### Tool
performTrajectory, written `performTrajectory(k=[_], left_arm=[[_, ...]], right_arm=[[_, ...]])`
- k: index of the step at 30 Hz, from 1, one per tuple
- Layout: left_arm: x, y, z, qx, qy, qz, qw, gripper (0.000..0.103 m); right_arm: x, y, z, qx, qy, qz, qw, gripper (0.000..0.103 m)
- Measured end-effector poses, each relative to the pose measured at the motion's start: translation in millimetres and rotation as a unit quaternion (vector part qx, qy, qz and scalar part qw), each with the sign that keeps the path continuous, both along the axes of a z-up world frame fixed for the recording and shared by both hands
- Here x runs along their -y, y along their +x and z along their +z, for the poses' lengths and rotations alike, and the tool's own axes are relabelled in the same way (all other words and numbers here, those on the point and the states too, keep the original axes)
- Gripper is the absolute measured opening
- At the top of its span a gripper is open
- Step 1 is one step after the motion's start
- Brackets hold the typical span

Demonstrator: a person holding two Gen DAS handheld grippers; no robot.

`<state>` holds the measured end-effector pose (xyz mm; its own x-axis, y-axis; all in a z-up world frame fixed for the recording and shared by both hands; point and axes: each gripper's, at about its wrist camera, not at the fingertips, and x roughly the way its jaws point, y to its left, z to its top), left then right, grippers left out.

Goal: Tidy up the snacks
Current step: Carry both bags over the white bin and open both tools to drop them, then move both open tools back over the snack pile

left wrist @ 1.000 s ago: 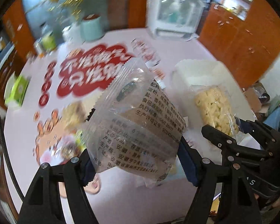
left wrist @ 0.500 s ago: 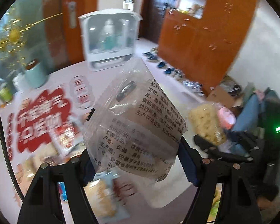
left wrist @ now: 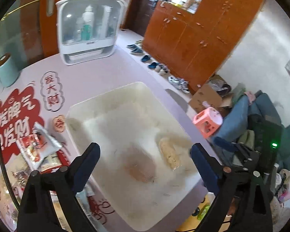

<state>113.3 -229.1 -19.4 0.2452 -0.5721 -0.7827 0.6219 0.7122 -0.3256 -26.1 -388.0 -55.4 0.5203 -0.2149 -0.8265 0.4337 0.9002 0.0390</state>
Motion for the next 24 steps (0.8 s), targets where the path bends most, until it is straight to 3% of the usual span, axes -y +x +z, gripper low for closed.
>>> performTrajectory(k=[6, 24], left_arm=[[-28, 14, -6, -0.025, 0.002, 0.055, 0.9982, 0.095], [-100, -28, 20, 0.048, 0.029, 0.110, 0.9923, 0.095]], right_arm=[[7, -5, 0, 0.012, 0.010, -0.011, 1.000, 0.087], [-44, -4, 16, 0.025, 0.028, 0.028, 0.999, 0.087]])
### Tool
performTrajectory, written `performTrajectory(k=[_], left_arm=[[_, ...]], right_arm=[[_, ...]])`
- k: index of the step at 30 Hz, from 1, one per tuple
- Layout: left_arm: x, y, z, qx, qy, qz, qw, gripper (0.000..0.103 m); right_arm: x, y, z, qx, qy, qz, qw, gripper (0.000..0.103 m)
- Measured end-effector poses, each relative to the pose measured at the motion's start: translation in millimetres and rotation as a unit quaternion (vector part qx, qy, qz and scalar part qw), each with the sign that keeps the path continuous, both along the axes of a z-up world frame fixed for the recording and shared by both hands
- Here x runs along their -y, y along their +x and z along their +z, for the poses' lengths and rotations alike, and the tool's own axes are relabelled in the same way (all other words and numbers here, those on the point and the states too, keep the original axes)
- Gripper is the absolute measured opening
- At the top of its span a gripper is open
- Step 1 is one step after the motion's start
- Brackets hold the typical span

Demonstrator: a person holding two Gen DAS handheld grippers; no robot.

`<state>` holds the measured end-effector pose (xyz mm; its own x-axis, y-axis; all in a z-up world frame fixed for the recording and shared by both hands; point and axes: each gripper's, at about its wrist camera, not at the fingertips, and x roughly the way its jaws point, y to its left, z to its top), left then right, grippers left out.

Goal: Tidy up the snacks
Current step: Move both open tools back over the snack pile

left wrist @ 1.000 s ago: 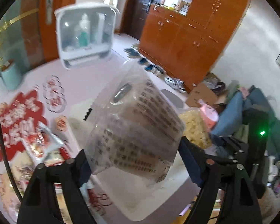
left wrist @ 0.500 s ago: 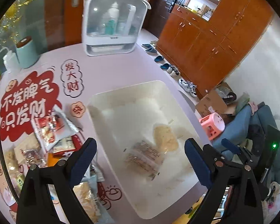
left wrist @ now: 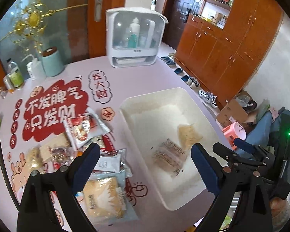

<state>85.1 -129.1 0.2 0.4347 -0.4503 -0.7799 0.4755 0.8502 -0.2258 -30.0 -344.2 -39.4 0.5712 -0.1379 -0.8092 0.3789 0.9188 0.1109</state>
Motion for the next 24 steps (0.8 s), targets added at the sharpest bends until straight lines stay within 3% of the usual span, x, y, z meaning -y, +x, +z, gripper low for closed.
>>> performTrajectory(k=[13, 24], left_arm=[[-104, -19, 14, 0.037, 0.008, 0.069, 0.9969, 0.095], [-196, -3, 0, -0.001, 0.022, 0.107, 0.9941, 0.095]], right_arm=[[-77, 7, 23, 0.023, 0.010, 0.043, 0.999, 0.087], [-162, 27, 34, 0.028, -0.002, 0.087, 0.996, 0.087]])
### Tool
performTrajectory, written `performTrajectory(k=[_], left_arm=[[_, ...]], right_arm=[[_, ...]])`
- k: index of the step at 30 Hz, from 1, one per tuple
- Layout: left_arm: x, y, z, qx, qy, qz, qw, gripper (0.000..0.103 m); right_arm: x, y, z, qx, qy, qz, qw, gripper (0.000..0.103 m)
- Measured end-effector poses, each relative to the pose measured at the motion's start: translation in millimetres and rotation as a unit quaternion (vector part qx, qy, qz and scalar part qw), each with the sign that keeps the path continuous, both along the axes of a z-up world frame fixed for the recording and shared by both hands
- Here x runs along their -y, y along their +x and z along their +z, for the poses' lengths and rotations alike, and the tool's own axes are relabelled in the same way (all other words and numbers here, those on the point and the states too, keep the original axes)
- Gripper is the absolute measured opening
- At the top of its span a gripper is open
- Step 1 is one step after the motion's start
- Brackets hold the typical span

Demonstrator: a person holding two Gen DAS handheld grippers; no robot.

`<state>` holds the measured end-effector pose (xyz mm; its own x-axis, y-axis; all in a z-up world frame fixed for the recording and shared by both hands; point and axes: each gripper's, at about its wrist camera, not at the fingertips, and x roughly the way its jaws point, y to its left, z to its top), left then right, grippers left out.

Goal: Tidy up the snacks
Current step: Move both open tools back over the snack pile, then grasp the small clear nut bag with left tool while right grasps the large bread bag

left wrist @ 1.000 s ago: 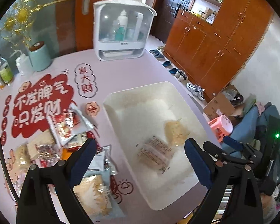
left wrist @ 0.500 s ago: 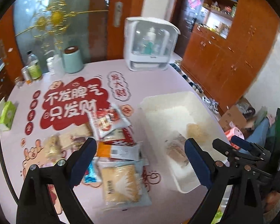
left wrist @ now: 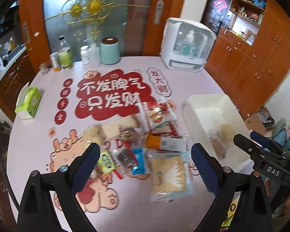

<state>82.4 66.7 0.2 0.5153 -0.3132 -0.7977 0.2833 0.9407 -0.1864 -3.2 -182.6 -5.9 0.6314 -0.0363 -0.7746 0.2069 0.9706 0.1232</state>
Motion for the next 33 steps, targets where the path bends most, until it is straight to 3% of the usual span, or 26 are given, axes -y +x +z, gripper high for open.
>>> performTrajectory(k=[7, 11, 18, 25, 33], left_arm=[[-46, 12, -9, 0.018, 0.031, 0.020, 0.9992, 0.095], [-66, 26, -27, 0.005, 0.047, 0.031, 0.9984, 0.095], [-86, 52, -95, -0.073, 0.058, 0.016, 0.9955, 0.095], [-95, 63, -171, -0.158, 0.080, 0.001, 0.9842, 0.095], [-96, 69, -214, -0.195, 0.107, -0.015, 0.9749, 0.094]], right_arm=[[-42, 10, -3, -0.008, -0.021, 0.012, 1.000, 0.087], [-61, 18, -12, -0.021, -0.034, 0.013, 0.999, 0.087], [-87, 35, -67, -0.089, -0.030, 0.031, 0.995, 0.087], [-100, 42, -138, -0.168, -0.035, 0.039, 0.984, 0.086], [-90, 46, -182, -0.211, -0.030, 0.007, 0.977, 0.086]])
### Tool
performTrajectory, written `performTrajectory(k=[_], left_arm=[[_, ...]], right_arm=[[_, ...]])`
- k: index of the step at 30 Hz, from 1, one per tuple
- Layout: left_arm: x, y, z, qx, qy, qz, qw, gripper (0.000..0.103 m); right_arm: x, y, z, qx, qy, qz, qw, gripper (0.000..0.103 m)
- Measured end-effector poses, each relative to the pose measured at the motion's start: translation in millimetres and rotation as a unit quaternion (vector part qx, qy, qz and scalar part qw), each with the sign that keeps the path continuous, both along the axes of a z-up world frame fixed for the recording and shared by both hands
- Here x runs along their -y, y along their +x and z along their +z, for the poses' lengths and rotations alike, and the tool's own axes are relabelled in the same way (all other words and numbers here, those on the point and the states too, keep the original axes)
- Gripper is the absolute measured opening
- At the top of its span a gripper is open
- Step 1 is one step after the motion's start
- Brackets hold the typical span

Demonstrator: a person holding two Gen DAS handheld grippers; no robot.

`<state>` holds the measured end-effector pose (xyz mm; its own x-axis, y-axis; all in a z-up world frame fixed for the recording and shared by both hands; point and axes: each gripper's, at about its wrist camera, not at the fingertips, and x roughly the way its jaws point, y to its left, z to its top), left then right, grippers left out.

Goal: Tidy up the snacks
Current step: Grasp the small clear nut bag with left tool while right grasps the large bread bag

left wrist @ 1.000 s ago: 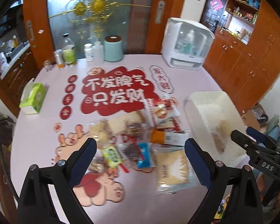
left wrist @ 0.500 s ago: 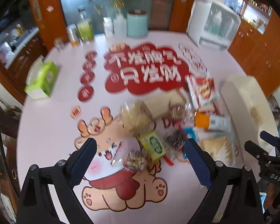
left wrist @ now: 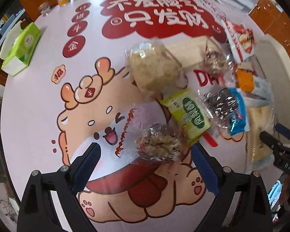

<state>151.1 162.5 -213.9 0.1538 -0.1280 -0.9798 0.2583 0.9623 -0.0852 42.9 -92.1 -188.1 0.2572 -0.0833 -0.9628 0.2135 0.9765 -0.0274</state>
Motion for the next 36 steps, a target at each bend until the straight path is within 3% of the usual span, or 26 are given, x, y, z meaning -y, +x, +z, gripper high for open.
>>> performTrajectory(k=[6, 10, 13, 17, 27, 29, 36], left_arm=[[6, 5, -21, -0.022, 0.005, -0.013, 0.9997, 0.090], [12, 8, -32, -0.032, 0.014, -0.020, 0.9992, 0.069], [17, 9, -36, -0.028, 0.023, -0.028, 0.9990, 0.064], [26, 8, -35, -0.018, 0.026, -0.039, 0.9987, 0.048], [40, -12, -28, -0.007, 0.046, -0.037, 0.9982, 0.045], [43, -20, -21, 0.001, 0.045, -0.038, 0.9982, 0.045], [54, -39, 33, 0.048, 0.043, -0.047, 0.9968, 0.045]], right_arm=[[3, 3, -11, 0.008, -0.007, -0.005, 1.000, 0.088], [4, 10, -15, 0.005, -0.006, -0.006, 1.000, 0.099], [6, 13, -17, 0.003, -0.003, -0.006, 1.000, 0.102], [3, 15, -23, -0.001, -0.012, 0.004, 1.000, 0.103], [-7, 23, -32, -0.020, -0.042, 0.029, 0.999, 0.102], [-10, 26, -31, -0.024, -0.039, 0.031, 0.998, 0.094], [-15, 18, -15, -0.019, -0.015, 0.039, 0.999, 0.088]])
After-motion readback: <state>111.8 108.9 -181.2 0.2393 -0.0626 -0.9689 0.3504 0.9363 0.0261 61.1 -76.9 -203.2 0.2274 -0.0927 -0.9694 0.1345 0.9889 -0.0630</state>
